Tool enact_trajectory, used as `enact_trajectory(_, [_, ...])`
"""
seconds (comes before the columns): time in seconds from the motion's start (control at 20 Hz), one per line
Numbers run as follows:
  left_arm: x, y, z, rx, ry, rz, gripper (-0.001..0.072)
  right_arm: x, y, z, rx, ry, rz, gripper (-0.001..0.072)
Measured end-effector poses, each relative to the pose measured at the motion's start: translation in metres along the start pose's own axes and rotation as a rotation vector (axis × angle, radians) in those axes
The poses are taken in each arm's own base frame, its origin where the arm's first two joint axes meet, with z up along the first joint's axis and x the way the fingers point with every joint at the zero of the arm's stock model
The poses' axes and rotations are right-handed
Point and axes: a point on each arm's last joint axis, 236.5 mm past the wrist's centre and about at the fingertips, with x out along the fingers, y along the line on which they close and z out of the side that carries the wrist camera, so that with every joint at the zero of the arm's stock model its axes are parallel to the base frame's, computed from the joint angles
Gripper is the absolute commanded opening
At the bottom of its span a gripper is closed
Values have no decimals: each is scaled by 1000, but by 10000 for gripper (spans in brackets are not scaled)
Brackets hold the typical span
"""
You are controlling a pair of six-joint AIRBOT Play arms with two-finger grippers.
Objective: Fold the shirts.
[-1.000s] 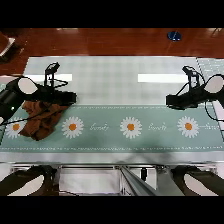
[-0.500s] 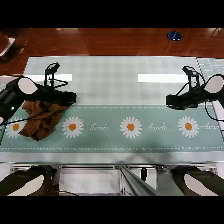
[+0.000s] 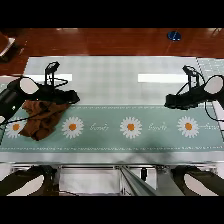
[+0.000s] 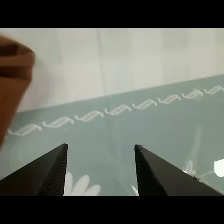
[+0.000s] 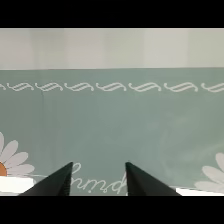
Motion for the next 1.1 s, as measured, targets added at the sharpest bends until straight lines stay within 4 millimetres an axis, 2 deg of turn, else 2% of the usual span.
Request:
enact_trajectory(0.1, [-14,14,16,49,-35,60,509,1,-2,-6,-2,24,-8,407])
enact_trajectory(0.3, [-80,58,62,74,-232,238,509,1,-6,-17,-5,69,-24,407])
enact_trajectory(0.4, [-100,86,62,39,-279,309,509,1,-7,-19,3,78,-26,407])
enact_trajectory(0.5, [-93,118,39,-23,-241,363,508,1,-6,-19,12,76,-26,407])
enact_trajectory(0.7, [-62,174,-8,-161,-131,423,508,1,-4,-18,25,72,-16,407])
enact_trajectory(0.8, [-45,190,-26,-207,-72,432,508,1,-3,-18,30,72,-11,407])
enact_trajectory(0.95, [-22,201,-45,-247,3,425,503,1,-1,-18,37,73,-5,407])
enact_trajectory(1.0, [-16,202,-51,-258,31,421,460,1,-1,-18,38,72,-3,407])
enact_trajectory(1.1, [-7,201,-62,-273,78,408,19,1,1,-18,41,71,3,407])
